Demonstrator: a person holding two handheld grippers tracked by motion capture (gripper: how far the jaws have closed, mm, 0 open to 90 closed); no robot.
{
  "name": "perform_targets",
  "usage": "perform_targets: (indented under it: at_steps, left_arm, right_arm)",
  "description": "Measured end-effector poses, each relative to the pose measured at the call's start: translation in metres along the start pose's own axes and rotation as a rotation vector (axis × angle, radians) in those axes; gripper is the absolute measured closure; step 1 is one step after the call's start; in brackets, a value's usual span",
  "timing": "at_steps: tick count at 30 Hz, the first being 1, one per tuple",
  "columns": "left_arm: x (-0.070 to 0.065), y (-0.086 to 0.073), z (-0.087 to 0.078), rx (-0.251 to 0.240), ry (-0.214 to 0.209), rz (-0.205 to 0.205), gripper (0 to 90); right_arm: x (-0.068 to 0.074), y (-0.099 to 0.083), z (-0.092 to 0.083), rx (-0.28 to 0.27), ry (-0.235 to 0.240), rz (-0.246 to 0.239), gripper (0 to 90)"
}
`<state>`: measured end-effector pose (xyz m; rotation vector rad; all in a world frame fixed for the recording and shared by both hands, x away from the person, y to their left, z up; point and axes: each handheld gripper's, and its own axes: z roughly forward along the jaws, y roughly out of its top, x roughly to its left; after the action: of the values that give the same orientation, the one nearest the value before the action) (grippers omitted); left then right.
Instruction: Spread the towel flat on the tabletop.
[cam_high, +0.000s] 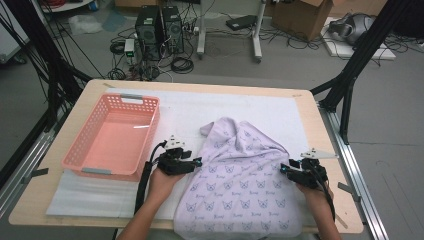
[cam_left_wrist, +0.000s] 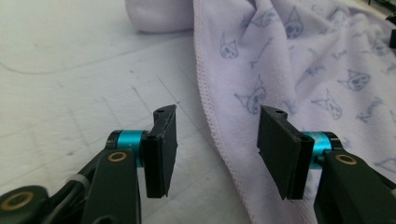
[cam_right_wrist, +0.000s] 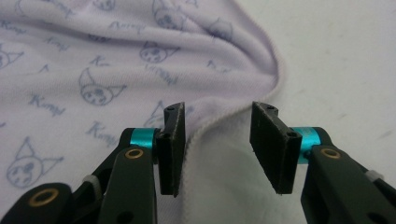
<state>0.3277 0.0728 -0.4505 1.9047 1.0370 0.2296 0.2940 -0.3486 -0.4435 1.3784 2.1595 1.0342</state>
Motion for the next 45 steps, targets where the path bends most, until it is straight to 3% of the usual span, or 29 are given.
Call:
perform_targets:
  at_steps: [2, 3, 4, 5, 6, 7, 9, 19, 26, 27, 29, 32, 35, 37, 41, 45]
  left_arm:
    - [-0.007, 0.000, 0.007, 0.028, -0.006, 0.031, 48.8]
    - [-0.011, 0.000, 0.007, 0.028, 0.015, 0.058, 49.5]
    - [-0.014, -0.001, 0.007, 0.044, 0.019, 0.099, 56.7]
    - [-0.017, -0.001, 0.007, 0.051, 0.051, 0.141, 66.3]
    - [-0.017, -0.001, 0.006, 0.058, 0.041, 0.159, 76.5]
    - [-0.018, -0.001, 0.005, 0.064, 0.038, 0.151, 86.7]
    - [-0.020, -0.004, 0.000, 0.073, 0.034, 0.167, 87.4]
    - [-0.020, -0.040, -0.049, 0.031, -0.016, 0.117, 87.5]
    - [-0.027, -0.054, -0.075, 0.031, -0.046, 0.119, 87.1]
    - [-0.027, -0.053, -0.076, 0.026, -0.049, 0.116, 86.2]
    - [-0.025, -0.047, -0.073, 0.014, -0.044, 0.113, 77.0]
    - [-0.019, -0.035, -0.064, -0.017, -0.037, 0.069, 59.9]
    - [-0.010, -0.022, -0.049, -0.019, -0.023, 0.047, 51.2]
    - [-0.004, -0.014, -0.038, -0.026, 0.002, 0.031, 49.6]
    - [0.004, -0.005, -0.020, -0.015, 0.059, 0.015, 47.4]
    - [0.001, -0.005, -0.005, 0.020, 0.081, 0.041, 50.8]
  right_arm:
    - [0.002, -0.002, 0.002, 0.016, 0.004, 0.001, 54.4]
    - [0.003, -0.003, 0.002, 0.015, 0.000, -0.008, 54.5]
    - [0.004, -0.003, 0.002, 0.017, -0.004, -0.008, 56.9]
    - [0.005, -0.003, 0.002, 0.019, -0.007, -0.022, 62.3]
    - [0.005, -0.003, 0.001, 0.019, -0.001, -0.030, 70.5]
    - [0.005, -0.004, 0.000, 0.021, 0.027, -0.033, 80.5]
    - [0.006, -0.005, -0.002, 0.025, 0.048, -0.044, 86.9]
    - [0.011, -0.028, -0.032, 0.052, 0.078, -0.037, 87.2]
    - [0.024, -0.042, -0.051, 0.092, 0.128, -0.067, 86.6]
    - [0.025, -0.041, -0.052, 0.095, 0.129, -0.066, 81.8]
    - [0.023, -0.037, -0.052, 0.075, 0.118, -0.053, 73.1]
    - [0.021, -0.025, -0.048, 0.019, 0.094, -0.034, 63.8]
    - [0.019, -0.010, -0.040, -0.029, 0.078, -0.032, 62.0]
    - [0.016, 0.000, -0.030, -0.046, 0.069, -0.023, 62.0]
    - [0.012, 0.017, 0.001, -0.023, 0.042, -0.028, 62.3]
    - [0.011, 0.020, 0.025, 0.034, 0.026, -0.048, 66.7]
